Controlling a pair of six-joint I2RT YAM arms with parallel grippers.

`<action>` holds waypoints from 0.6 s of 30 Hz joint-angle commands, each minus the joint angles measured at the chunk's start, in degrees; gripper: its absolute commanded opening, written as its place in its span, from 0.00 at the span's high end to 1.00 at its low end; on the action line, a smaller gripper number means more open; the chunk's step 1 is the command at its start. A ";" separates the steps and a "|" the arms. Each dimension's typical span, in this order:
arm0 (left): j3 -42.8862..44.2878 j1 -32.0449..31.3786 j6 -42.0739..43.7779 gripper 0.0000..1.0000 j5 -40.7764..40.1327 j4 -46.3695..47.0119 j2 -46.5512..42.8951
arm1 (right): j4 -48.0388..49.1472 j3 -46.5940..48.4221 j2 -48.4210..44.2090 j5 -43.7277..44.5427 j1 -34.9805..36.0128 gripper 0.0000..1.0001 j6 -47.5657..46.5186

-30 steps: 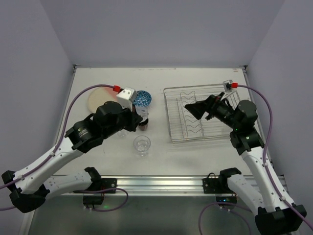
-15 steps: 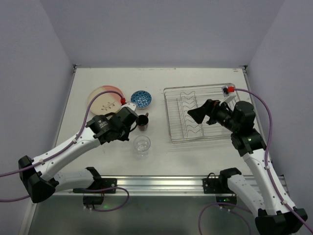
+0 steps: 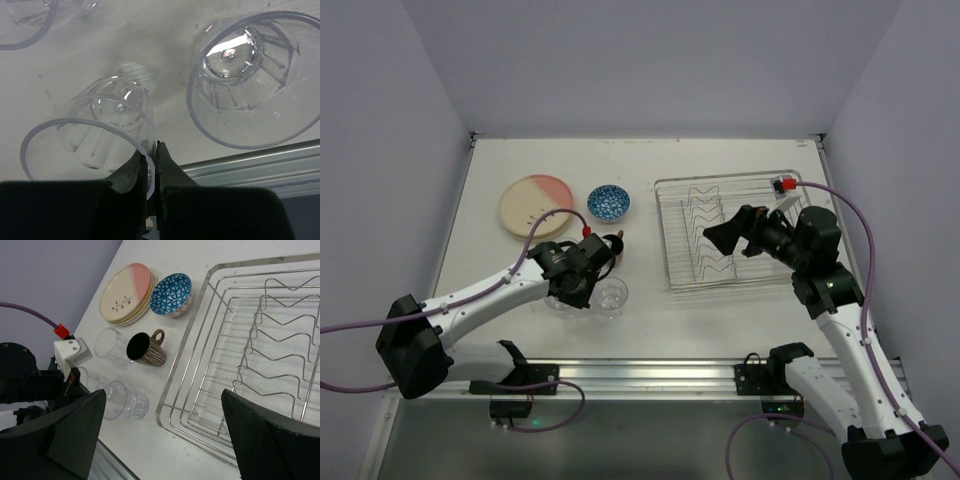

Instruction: Unload the mixed dishes from the dish rack

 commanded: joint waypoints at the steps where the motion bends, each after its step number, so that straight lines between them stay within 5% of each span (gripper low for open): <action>1: -0.86 0.24 0.77 0.99 4.44 3.52 -1.12 | -0.10 0.55 -0.50 -1.36 -0.16 0.01 -1.21; 18: -3.15 0.94 3.06 0.90 3.22 6.60 3.19 | -0.81 0.28 -1.56 -1.00 -0.16 0.01 -1.56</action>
